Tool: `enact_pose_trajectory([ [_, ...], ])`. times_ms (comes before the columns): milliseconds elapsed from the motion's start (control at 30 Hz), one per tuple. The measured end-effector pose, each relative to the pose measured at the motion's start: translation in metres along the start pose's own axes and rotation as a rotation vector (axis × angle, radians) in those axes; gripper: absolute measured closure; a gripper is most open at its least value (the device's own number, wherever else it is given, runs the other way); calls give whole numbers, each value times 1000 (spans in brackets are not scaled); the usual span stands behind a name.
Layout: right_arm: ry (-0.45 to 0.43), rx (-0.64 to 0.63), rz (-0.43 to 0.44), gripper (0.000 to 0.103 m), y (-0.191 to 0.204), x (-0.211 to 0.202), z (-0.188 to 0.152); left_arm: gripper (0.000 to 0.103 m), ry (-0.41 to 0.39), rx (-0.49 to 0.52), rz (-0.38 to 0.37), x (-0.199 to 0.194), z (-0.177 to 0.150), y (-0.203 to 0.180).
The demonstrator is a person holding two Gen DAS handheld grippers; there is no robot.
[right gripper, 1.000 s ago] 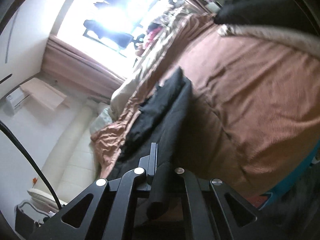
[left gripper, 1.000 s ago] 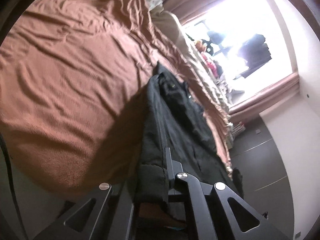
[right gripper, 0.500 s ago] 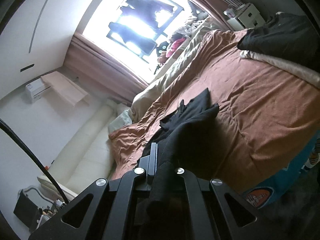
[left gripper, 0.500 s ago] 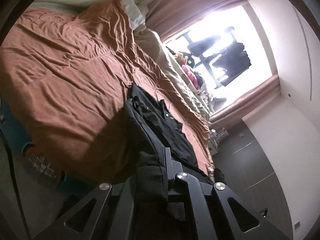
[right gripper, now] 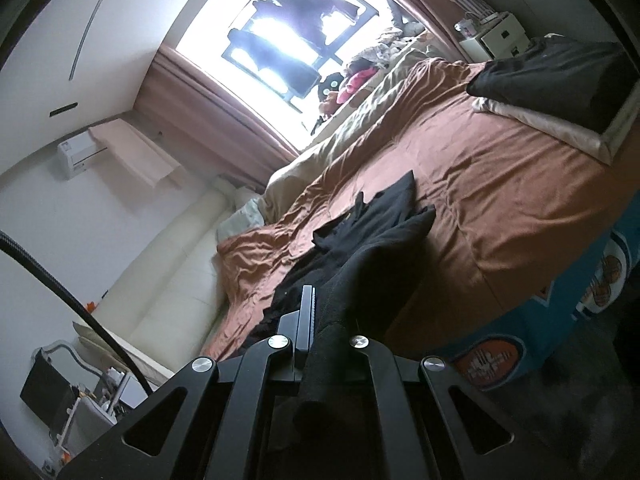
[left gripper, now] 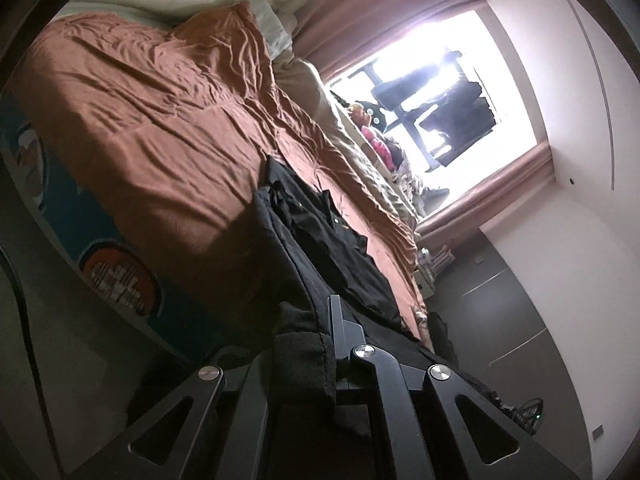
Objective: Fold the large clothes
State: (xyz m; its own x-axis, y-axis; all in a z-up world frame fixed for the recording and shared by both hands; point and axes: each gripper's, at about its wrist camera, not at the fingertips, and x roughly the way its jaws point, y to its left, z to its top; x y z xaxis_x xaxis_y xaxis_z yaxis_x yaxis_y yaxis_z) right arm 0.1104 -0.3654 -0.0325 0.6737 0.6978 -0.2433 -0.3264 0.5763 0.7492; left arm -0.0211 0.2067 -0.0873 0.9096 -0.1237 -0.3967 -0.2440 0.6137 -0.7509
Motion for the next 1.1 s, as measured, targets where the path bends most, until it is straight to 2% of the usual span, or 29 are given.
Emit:
enact_pose_trajectory([
  [133, -6, 7, 3, 103, 2, -15, -3, 102, -6, 2, -4, -12, -8, 4],
  [300, -6, -6, 12, 103, 5, -20, 2, 102, -14, 29, -24, -22, -5, -11],
  [600, -34, -40, 23, 103, 8, 2, 33, 102, -53, 103, -56, -20, 26, -50],
  [800, -52, -60, 37, 103, 11, 40, 58, 102, -78, 111, -65, 4, 56, -62],
  [1100, -87, -109, 54, 103, 25, 131, 117, 101, -108, 150, -58, 66, 137, -98],
])
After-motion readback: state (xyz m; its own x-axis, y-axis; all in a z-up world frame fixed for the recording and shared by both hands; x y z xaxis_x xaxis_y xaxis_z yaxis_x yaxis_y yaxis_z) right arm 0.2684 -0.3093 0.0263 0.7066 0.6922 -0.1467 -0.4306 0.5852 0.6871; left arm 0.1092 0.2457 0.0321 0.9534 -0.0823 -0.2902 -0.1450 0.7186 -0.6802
